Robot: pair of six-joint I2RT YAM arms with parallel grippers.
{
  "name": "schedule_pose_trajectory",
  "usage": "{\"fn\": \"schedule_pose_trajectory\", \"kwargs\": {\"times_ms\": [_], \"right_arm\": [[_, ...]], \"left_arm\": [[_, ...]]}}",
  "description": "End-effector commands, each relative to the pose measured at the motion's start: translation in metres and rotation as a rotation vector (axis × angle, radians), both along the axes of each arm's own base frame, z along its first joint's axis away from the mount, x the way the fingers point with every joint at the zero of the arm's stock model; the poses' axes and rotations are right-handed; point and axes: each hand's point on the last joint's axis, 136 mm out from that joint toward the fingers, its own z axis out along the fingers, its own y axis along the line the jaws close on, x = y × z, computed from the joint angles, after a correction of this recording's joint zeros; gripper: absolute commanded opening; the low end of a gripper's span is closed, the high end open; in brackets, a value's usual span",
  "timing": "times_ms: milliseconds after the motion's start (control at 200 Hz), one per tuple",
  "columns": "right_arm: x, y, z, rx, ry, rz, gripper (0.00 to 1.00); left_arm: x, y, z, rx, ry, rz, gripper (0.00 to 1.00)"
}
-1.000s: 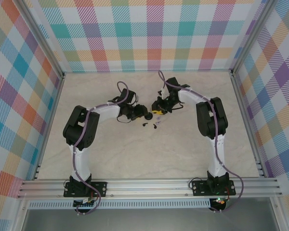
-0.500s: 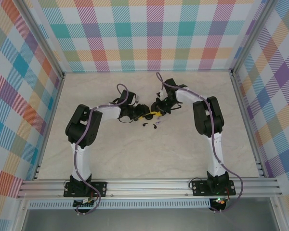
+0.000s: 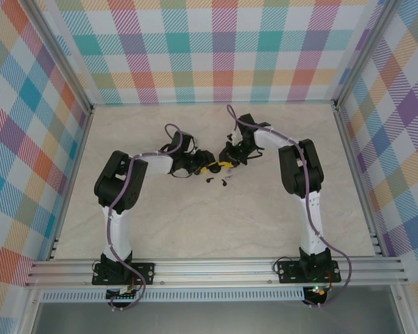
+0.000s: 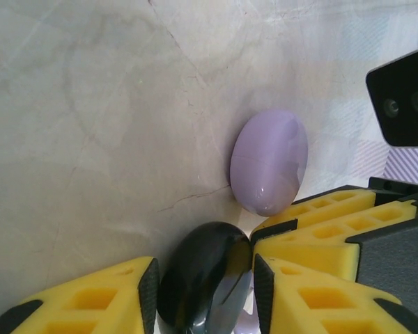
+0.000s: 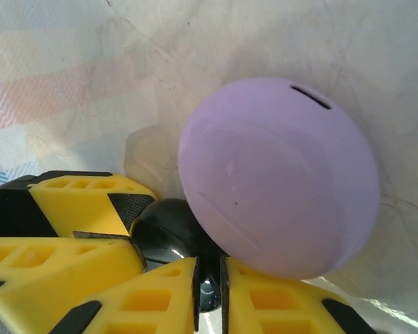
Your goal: Insert the wireless bluetooth earbuds into the charging case
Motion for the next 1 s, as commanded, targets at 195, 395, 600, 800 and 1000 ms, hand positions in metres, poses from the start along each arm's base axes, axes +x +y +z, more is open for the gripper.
{"fn": "schedule_pose_trajectory", "kwargs": {"times_ms": [195, 395, 600, 800, 1000], "right_arm": [[-0.006, 0.006, -0.005, 0.013, 0.042, 0.004, 0.16], [-0.005, 0.008, -0.001, 0.021, 0.037, 0.002, 0.16], [-0.003, 0.011, 0.011, 0.049, 0.014, -0.002, 0.16], [0.0, 0.009, 0.03, 0.075, -0.027, -0.017, 0.17], [0.006, -0.01, 0.064, 0.136, -0.099, -0.061, 0.21]], "left_arm": [[-0.008, -0.005, -0.014, -0.046, 0.039, 0.01, 0.4], [-0.011, -0.002, -0.017, -0.026, 0.047, 0.005, 0.33], [-0.012, -0.001, -0.014, -0.015, 0.038, 0.004, 0.25], [-0.01, 0.001, -0.003, 0.0, 0.0, -0.004, 0.17], [-0.007, 0.009, 0.016, 0.036, -0.065, -0.016, 0.16]]}}
